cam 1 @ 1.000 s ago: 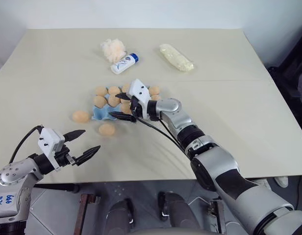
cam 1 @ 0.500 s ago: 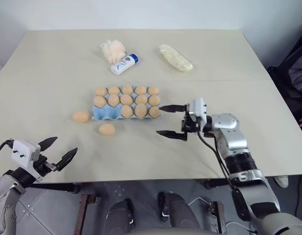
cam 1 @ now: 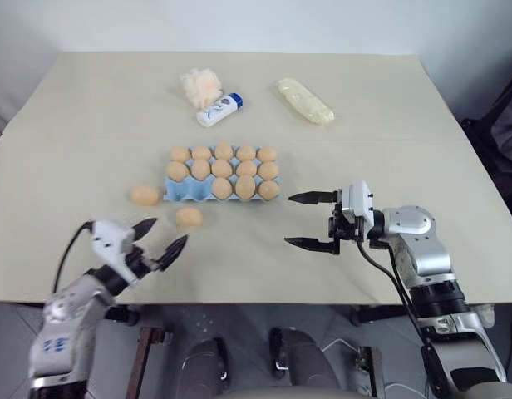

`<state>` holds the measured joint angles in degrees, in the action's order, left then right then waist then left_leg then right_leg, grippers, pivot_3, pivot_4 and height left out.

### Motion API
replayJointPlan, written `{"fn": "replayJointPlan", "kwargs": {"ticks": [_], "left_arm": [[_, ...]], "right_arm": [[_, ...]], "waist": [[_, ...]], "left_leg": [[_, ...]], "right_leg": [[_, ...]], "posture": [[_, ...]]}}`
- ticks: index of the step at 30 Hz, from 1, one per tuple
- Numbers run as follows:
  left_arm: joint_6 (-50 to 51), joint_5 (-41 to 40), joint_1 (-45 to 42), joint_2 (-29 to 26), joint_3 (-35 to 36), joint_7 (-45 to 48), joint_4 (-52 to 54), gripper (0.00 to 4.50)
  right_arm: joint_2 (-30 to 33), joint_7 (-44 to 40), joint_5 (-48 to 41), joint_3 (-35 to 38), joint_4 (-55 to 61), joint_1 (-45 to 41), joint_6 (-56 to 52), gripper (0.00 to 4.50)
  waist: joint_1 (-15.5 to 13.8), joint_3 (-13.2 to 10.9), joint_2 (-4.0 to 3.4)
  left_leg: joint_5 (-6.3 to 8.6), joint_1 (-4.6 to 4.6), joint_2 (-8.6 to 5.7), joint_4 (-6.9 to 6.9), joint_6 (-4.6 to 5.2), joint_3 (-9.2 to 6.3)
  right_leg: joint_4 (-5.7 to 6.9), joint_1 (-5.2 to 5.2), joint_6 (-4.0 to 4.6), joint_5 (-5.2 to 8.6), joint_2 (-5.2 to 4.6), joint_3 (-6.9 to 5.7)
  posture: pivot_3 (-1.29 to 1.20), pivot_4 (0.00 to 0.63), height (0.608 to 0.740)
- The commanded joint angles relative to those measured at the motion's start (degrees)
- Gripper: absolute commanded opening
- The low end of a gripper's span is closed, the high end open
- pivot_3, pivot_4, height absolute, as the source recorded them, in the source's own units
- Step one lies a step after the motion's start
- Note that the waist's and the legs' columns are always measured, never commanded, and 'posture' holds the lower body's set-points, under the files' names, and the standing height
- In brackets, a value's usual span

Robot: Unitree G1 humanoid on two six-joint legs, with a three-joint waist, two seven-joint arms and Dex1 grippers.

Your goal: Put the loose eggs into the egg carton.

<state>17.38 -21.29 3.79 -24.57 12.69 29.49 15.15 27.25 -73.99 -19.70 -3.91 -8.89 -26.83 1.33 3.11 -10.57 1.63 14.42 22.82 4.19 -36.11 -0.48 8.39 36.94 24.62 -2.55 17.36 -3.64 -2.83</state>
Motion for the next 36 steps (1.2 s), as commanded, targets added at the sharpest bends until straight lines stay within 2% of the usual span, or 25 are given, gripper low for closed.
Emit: {"fn": "replayJointPlan", "kwargs": {"ticks": [1, 10, 13, 18, 20, 24, 29, 35, 36], "left_arm": [[-2.25, 4.65, -1.91, 1.27, -2.82, -3.00, -2.26, 4.50], [-7.41, 10.29, -9.07, 7.90, -7.52, -8.44, -10.50, 4.50], [-7.85, 10.16, -8.80, 8.56, -8.33, -7.81, -9.16, 3.88], [-11.68, 9.94, -5.80, 7.65, -6.91, -6.84, -6.25, 2.41], [-13.81, 8.48, -5.84, 7.86, -6.96, -5.12, -5.32, 2.22], [-15.51, 8.79, -9.07, 8.30, -8.80, -4.12, -3.12, 2.22], [-14.69, 12.07, -18.21, 11.14, -8.68, -10.67, -10.18, 2.22], [-15.37, 13.84, -25.89, 11.26, -8.77, -12.21, -20.45, 2.22], [-15.10, 13.14, -26.71, 11.15, -8.46, -11.70, -21.33, 2.53]], "right_arm": [[0.21, 1.41, -1.52, 0.55, 3.76, 1.33, -1.15, 4.48], [-0.76, 4.58, -2.18, -0.20, 8.37, 4.25, -4.65, 4.48], [-0.87, 5.23, -2.31, -0.60, 9.61, 5.38, -5.51, 4.50], [-0.92, 6.03, -2.32, -0.73, 10.45, 6.51, -6.13, 4.50], [-1.14, 6.45, -2.20, -0.86, 10.29, 6.69, -6.36, 4.50], [-1.22, 6.98, -1.87, -1.19, 10.18, 7.25, -6.43, 4.50], [-1.40, 10.64, -1.15, 0.55, 8.35, 5.34, -5.83, 4.50], [-1.01, 12.04, -1.21, 0.73, 8.88, 5.71, -5.48, 4.50], [-1.02, 12.23, -1.19, 0.70, 9.16, 5.96, -5.39, 4.50]], "waist": [[0.04, 0.00, 0.01], [-1.24, 0.00, 0.00], [-1.54, 0.01, 0.01], [-1.46, 0.01, 0.01], [-1.53, 0.01, 0.01], [-1.71, 0.01, 0.01], [-1.71, 0.01, 0.01], [-1.55, 0.01, 0.02], [-1.58, 0.01, 0.02]], "left_leg": [[-0.09, 0.00, 0.01, -0.01, 0.15, 0.00], [-0.06, -0.06, -0.04, -0.11, 0.12, 0.00], [-0.07, -0.05, -0.05, -0.13, 0.13, 0.01], [-0.15, -0.05, -0.03, -0.08, 0.31, 0.01], [-0.15, -0.05, -0.01, -0.08, 0.30, 0.01], [-0.14, -0.02, -0.03, -0.11, 0.29, 0.01], [-0.19, 0.04, -0.15, -0.22, 0.37, 0.00], [-0.27, 0.06, -0.12, -0.21, 0.52, 0.04], [-0.27, 0.08, -0.11, -0.20, 0.51, 0.03]], "right_leg": [[0.00, 0.00, 0.00, 0.00, 0.02, 0.00], [0.01, -0.12, -0.06, -0.03, -0.01, 0.00], [0.01, -0.12, -0.06, -0.04, -0.01, 0.00], [-0.01, -0.10, -0.07, -0.04, 0.00, 0.00], [-0.01, -0.10, -0.06, -0.04, 0.03, -0.02], [-0.02, -0.11, -0.06, -0.04, 0.00, -0.02], [-0.04, -0.14, -0.19, -0.17, -0.06, 0.01], [-0.04, -0.09, -0.28, -0.23, 0.04, 0.02], [-0.04, -0.07, -0.27, -0.23, 0.05, 0.00]], "posture": [[0.00, 0.150, 0.740], [0.00, 0.150, 0.740], [0.00, 0.150, 0.740], [0.00, 0.150, 0.740], [0.00, 0.150, 0.740], [0.00, 0.150, 0.740], [0.00, 0.150, 0.740], [0.00, 0.150, 0.740], [0.00, 0.150, 0.740]]}}
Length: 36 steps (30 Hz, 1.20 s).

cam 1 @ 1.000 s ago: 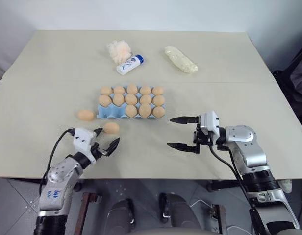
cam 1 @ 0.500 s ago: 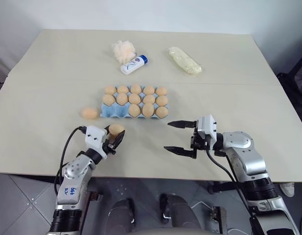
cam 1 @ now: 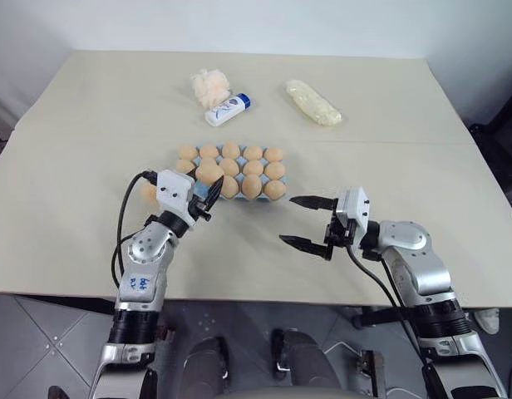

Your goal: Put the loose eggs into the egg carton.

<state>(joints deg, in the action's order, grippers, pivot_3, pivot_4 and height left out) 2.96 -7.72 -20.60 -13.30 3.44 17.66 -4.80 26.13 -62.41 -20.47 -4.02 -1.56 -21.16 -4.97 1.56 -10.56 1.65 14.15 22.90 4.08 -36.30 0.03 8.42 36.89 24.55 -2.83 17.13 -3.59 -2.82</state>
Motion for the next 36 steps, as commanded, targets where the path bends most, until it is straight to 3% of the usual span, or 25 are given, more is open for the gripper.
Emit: {"fn": "replayJointPlan", "kwargs": {"ticks": [1, 4, 7, 12, 16, 24, 31, 36], "left_arm": [[-0.82, -0.84, -2.80, -0.26, 1.08, 0.43, -1.87, 2.85], [-1.49, -1.87, -2.37, -1.09, 1.42, 1.99, -0.29, 3.72], [-2.36, -5.44, 1.25, -2.32, 2.24, 5.69, 7.70, 4.46], [1.68, -9.67, 9.07, -7.77, 7.14, 8.17, 17.93, 4.46], [1.50, -11.21, 18.15, -12.31, 14.45, 9.60, 18.90, 4.46], [-0.53, -12.25, 32.50, -12.25, 24.77, 9.40, 14.95, 4.46], [1.35, -13.26, 28.88, -12.41, 25.84, 7.11, 10.45, 4.46], [4.83, -13.31, 17.46, -14.03, 22.38, 7.39, 5.96, 4.46]], "right_arm": [[0.06, 0.87, -0.43, 0.80, 2.07, 0.47, 0.93, 4.50], [-0.20, 1.92, -0.59, 1.02, 2.77, 1.13, 0.90, 4.50], [-0.26, 2.66, -0.55, 1.11, 3.01, 1.91, 1.27, 4.50], [0.00, 2.66, -0.80, 1.31, 2.40, 2.08, 1.62, 4.50], [-0.42, 1.86, -0.91, 0.57, 1.01, 1.13, 1.95, 4.50], [-1.90, -0.19, -0.88, -0.95, -0.66, -0.56, 2.36, 4.50], [-2.21, -1.11, -0.41, -1.32, -1.18, -1.26, 2.35, 4.50], [-2.23, -1.03, -0.22, -1.47, -1.42, -1.59, 2.43, 4.50]], "waist": [[-0.05, 0.00, 0.00], [0.02, 0.00, 0.00], [0.09, 0.00, 0.00], [0.18, 0.00, 0.00], [0.43, 0.00, 0.00], [0.17, 0.00, 0.00], [-0.03, 0.01, 0.01], [-0.01, 0.01, 0.01]], "left_leg": [[0.00, 0.04, 0.00, 0.00, -0.01, -0.02], [0.02, 0.09, 0.00, 0.00, -0.01, 0.00], [0.05, 0.09, 0.01, 0.01, -0.03, 0.00], [0.05, 0.04, 0.08, 0.02, -0.10, 0.00], [0.05, -0.13, 0.09, 0.07, -0.11, 0.06], [0.23, -0.07, 0.10, 0.13, -0.34, 0.03], [0.25, 0.07, 0.12, 0.15, -0.37, -0.09], [0.24, 0.11, 0.12, 0.16, -0.36, -0.08]], "right_leg": [[0.00, 0.02, 0.00, 0.00, 0.01, -0.02], [-0.04, 0.03, -0.02, -0.01, -0.01, -0.02], [-0.04, 0.04, -0.03, -0.02, -0.01, -0.02], [-0.02, 0.03, 0.01, 0.00, 0.03, -0.01], [0.00, -0.03, 0.11, 0.05, 0.03, 0.06], [-0.15, -0.01, 0.20, 0.09, -0.07, 0.03], [-0.28, 0.02, 0.28, 0.13, -0.11, -0.11], [-0.33, 0.01, 0.25, 0.06, -0.14, -0.15]], "posture": [[0.00, 0.150, 0.740], [0.00, 0.150, 0.740], [0.00, 0.150, 0.740], [0.00, 0.150, 0.740], [0.00, 0.150, 0.740], [0.00, 0.150, 0.740], [0.00, 0.150, 0.740], [0.00, 0.150, 0.740]]}}
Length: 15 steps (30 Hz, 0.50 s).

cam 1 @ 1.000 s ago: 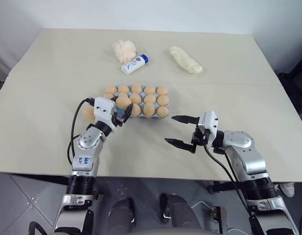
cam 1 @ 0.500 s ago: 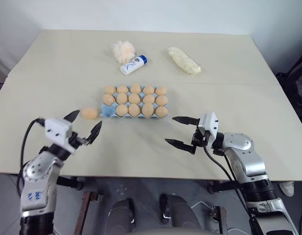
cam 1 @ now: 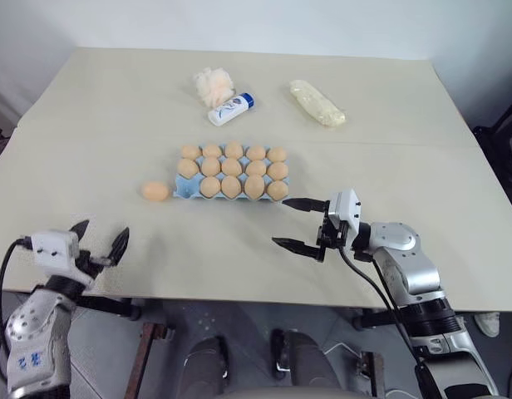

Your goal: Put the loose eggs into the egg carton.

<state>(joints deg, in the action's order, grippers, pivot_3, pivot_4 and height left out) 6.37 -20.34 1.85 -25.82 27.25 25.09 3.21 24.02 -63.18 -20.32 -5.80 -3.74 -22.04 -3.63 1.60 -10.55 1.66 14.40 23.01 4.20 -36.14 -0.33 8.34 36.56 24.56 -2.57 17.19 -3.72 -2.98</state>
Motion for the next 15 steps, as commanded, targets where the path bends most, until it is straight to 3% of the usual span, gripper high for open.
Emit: {"fn": "replayJointPlan", "kwargs": {"ticks": [1, 11, 15], "left_arm": [[2.05, -1.00, -7.35, -1.57, -1.98, 0.22, -3.21, 4.46], [1.74, 4.36, -24.09, -0.83, -9.73, -0.97, -19.76, 4.46], [1.06, 4.98, -26.18, -0.38, -10.33, -1.26, -23.40, 4.46]], "right_arm": [[-0.16, -0.20, -0.35, 0.29, 0.72, -0.76, 1.12, 4.50], [-0.69, 1.25, -0.40, -0.01, 2.48, 0.35, 0.73, 4.50], [-0.48, 1.76, -0.54, 0.14, 3.51, 0.98, 0.48, 4.50]], "waist": [[-0.02, 0.00, 0.00], [-0.03, 0.00, 0.01], [0.14, 0.01, 0.02]], "left_leg": [[-0.01, 0.00, -0.02, -0.01, 0.01, 0.00], [-0.10, -0.02, 0.06, -0.03, 0.18, 0.10], [-0.10, 0.00, 0.05, -0.11, 0.19, 0.14]], "right_leg": [[0.02, 0.00, -0.03, -0.01, 0.00, -0.02], [0.19, 0.09, -0.11, -0.06, 0.19, -0.07], [0.21, 0.08, -0.12, -0.07, 0.17, -0.03]], "posture": [[0.00, 0.150, 0.740], [0.00, 0.150, 0.740], [0.00, 0.150, 0.740]]}}
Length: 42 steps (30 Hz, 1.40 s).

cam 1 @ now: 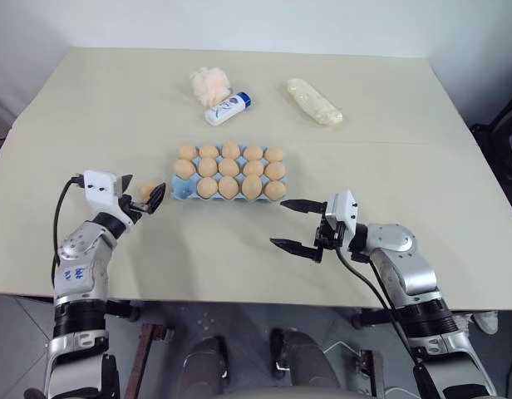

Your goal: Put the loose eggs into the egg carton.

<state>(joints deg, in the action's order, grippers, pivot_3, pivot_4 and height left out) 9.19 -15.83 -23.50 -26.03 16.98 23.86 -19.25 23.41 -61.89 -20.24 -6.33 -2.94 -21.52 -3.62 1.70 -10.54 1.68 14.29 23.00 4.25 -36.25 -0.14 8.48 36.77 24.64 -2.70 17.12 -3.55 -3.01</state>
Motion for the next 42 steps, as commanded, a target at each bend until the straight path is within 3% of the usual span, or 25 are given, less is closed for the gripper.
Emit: {"fn": "replayJointPlan", "kwargs": {"ticks": [1, 4, 7, 11, 13, 17, 22, 29, 35, 39, 42], "left_arm": [[-1.91, 0.67, -0.91, -0.07, -0.41, 0.25, -1.33, 4.46], [-1.40, 0.28, -0.94, 0.17, -0.83, 1.33, -2.22, 4.46], [-1.03, -0.41, -0.53, 0.04, -0.38, 2.01, -2.63, 3.87], [-1.09, -0.81, 0.14, -0.84, 0.44, 2.71, -2.62, 2.68], [-1.31, -1.66, 0.63, -1.18, 1.24, 3.16, -1.83, 2.48], [-4.06, -6.74, 2.67, -0.90, 3.42, 8.18, 6.74, 2.48], [0.06, -9.70, 3.23, -0.40, -0.32, 12.63, 15.39, 2.48], [-0.68, -3.79, -4.02, 1.22, -5.14, 9.48, 4.41, 2.48], [-4.84, -1.63, -5.94, 1.17, -5.40, 9.13, -0.47, 4.33], [-2.91, -5.13, -2.18, -1.78, -3.83, 14.32, 5.47, 4.45], [-1.72, -7.14, 3.64, -7.05, -1.59, 19.01, 12.56, 4.45]], "right_arm": [[0.23, 0.59, -0.69, 0.78, 2.91, 0.61, 0.38, 4.50], [0.40, 0.82, -0.75, 0.96, 3.35, 1.03, 0.26, 4.50], [0.46, 1.01, -0.81, 1.01, 3.67, 1.34, 0.17, 4.50], [0.50, 1.22, -0.84, 1.02, 3.76, 1.40, 0.12, 4.50], [0.48, 1.25, -0.81, 1.02, 3.57, 1.29, 0.20, 4.50], [0.63, 1.25, -0.78, 1.12, 3.36, 1.18, 0.38, 4.50], [0.71, 1.28, -0.78, 1.20, 2.98, 1.05, 0.52, 4.50], [0.03, 2.09, -0.59, 0.97, 3.12, 0.64, 0.62, 4.50], [0.51, 3.09, -0.81, 1.45, 5.15, 2.29, 0.32, 4.50], [0.70, 4.10, -0.99, 1.67, 6.92, 3.48, -0.09, 4.50], [1.69, 4.24, -1.32, 2.51, 7.65, 4.01, -0.44, 4.50]], "waist": [[0.04, 0.00, 0.00], [-0.09, 0.00, 0.00], [-0.08, 0.00, 0.00], [-0.07, 0.00, 0.00], [-0.02, 0.00, 0.00], [-0.05, 0.00, 0.01], [-0.28, 0.00, 0.00], [-0.13, 0.00, 0.00], [-0.02, 0.00, 0.01], [0.11, 0.00, 0.01], [0.28, 0.00, 0.01]], "left_leg": [[0.00, 0.00, 0.00, 0.00, 0.00, 0.02], [-0.01, -0.02, 0.01, 0.00, -0.01, 0.00], [-0.01, -0.02, 0.01, -0.02, -0.02, -0.01], [-0.01, -0.02, 0.01, -0.04, -0.01, -0.01], [-0.02, -0.03, 0.01, -0.05, -0.01, -0.01], [-0.02, -0.02, 0.02, -0.04, -0.01, -0.01], [-0.02, -0.02, -0.03, -0.04, -0.02, -0.07], [-0.15, -0.04, -0.08, -0.19, 0.10, -0.04], [-0.14, -0.03, -0.01, -0.12, 0.06, -0.01], [-0.10, 0.02, 0.00, -0.12, 0.02, -0.02], [-0.05, 0.00, 0.05, -0.08, -0.02, 0.00]], "right_leg": [[0.00, 0.00, -0.01, 0.00, 0.00, 0.02], [0.08, 0.01, -0.01, 0.00, 0.00, 0.00], [0.10, 0.01, 0.00, 0.00, 0.00, -0.01], [0.10, 0.00, 0.00, 0.00, 0.00, 0.00], [0.11, 0.00, 0.00, 0.00, 0.00, 0.01], [0.12, 0.01, 0.00, 0.00, 0.00, 0.01], [0.10, -0.04, 0.00, 0.00, -0.07, -0.02], [0.13, -0.07, 0.02, -0.03, -0.02, 0.02], [0.14, -0.01, 0.01, -0.06, 0.02, 0.03], [0.12, 0.01, 0.01, -0.06, 0.02, 0.01], [0.12, 0.01, 0.01, -0.06, 0.03, 0.03]], "posture": [[0.00, 0.150, 0.740], [0.00, 0.150, 0.740], [0.00, 0.150, 0.740], [0.00, 0.150, 0.740], [0.00, 0.150, 0.740], [0.00, 0.150, 0.740], [0.00, 0.150, 0.740], [0.00, 0.150, 0.740], [0.00, 0.150, 0.740], [0.00, 0.150, 0.740], [0.00, 0.150, 0.740]]}}
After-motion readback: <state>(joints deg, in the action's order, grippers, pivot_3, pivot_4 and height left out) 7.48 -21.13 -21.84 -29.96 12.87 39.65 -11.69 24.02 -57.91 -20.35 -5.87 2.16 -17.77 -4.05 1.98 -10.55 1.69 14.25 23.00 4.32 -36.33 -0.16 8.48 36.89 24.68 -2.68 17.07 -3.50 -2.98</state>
